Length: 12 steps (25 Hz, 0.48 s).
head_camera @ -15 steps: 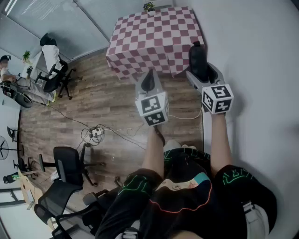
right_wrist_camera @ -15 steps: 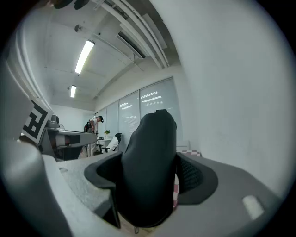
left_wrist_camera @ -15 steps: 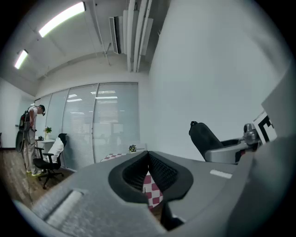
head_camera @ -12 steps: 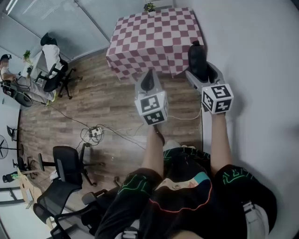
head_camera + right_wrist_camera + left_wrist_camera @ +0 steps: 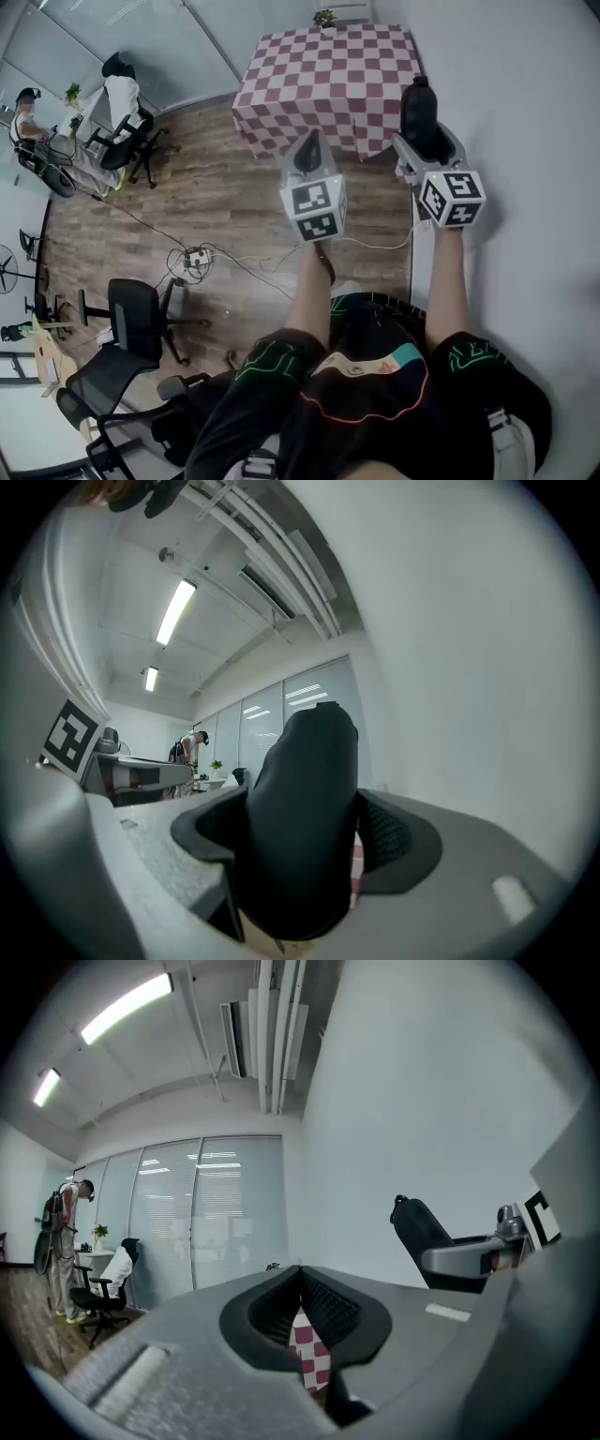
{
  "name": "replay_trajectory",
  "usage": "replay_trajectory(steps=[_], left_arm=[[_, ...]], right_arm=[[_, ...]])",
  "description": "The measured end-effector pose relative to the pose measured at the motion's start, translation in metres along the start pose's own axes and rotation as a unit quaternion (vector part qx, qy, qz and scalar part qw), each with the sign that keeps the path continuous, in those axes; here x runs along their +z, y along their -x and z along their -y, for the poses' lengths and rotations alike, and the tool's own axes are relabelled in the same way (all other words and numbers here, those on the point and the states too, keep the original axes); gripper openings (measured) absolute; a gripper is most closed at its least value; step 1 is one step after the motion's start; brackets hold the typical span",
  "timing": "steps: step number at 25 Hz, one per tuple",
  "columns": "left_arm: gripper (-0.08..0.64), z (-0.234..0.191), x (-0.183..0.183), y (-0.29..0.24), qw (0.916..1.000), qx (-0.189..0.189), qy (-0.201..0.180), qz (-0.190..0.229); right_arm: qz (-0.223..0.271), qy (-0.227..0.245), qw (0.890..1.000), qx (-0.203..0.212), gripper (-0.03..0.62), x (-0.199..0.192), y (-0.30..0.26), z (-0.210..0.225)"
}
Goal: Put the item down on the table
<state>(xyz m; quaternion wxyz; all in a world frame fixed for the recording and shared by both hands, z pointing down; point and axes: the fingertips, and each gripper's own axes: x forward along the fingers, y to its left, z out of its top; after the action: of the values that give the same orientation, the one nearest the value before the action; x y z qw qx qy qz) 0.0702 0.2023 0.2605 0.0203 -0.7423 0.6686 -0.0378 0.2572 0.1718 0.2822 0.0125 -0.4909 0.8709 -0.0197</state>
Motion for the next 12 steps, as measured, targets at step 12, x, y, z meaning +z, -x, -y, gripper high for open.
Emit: replay_trajectory(steps=[12], left_arm=[[0.009,-0.044,-0.029,0.014,0.9985,0.04,0.008,-0.037]], right_arm=[[-0.022,-0.012,1.0,0.005,0.362,-0.028,-0.02,-0.023]])
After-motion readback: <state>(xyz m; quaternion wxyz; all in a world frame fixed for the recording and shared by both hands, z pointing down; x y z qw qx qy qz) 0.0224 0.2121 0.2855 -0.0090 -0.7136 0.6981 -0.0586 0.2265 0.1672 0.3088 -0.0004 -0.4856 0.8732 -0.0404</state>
